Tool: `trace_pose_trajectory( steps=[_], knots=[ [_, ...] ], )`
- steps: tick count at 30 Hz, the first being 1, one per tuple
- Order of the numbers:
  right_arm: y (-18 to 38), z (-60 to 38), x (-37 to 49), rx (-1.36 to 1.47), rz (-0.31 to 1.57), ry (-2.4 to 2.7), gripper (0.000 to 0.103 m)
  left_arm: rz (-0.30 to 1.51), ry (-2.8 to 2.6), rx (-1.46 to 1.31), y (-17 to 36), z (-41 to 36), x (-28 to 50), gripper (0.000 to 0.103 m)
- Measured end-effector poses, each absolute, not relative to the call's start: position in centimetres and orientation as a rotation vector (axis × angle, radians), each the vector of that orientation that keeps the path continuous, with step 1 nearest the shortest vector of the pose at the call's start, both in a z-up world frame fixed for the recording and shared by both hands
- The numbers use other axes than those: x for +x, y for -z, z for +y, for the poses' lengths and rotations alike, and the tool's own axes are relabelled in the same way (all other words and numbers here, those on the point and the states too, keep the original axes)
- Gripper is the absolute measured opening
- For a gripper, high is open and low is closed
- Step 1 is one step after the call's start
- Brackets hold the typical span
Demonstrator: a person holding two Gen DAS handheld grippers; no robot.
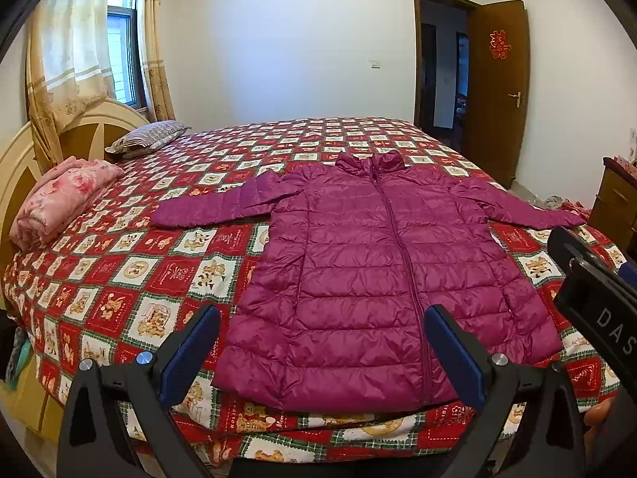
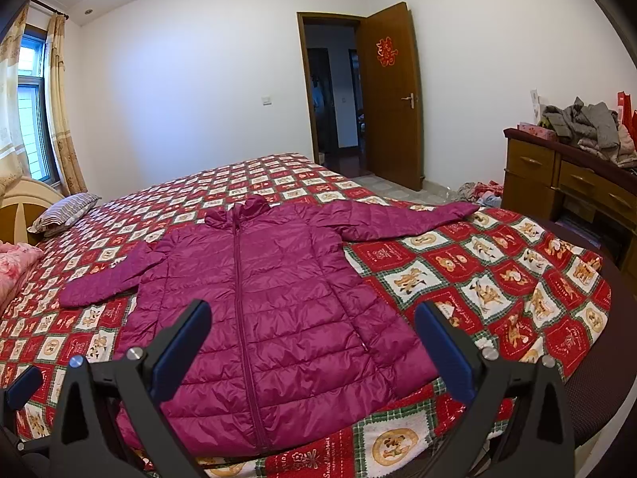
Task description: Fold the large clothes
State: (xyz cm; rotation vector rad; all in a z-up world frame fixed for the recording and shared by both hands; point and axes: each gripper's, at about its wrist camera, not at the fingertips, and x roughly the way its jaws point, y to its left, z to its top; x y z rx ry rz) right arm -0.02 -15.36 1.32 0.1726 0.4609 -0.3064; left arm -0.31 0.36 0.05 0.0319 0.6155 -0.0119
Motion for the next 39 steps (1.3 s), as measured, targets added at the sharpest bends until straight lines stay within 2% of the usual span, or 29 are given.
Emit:
trace_pose_trajectory(
  steps=[39],
  knots=[
    [-1.21, -15.15, 0.28, 0.174, 0.48, 0.295, 0.103, 0.599, 0.013, 0.032, -0.36, 0.16, -0.61, 0.102]
  ],
)
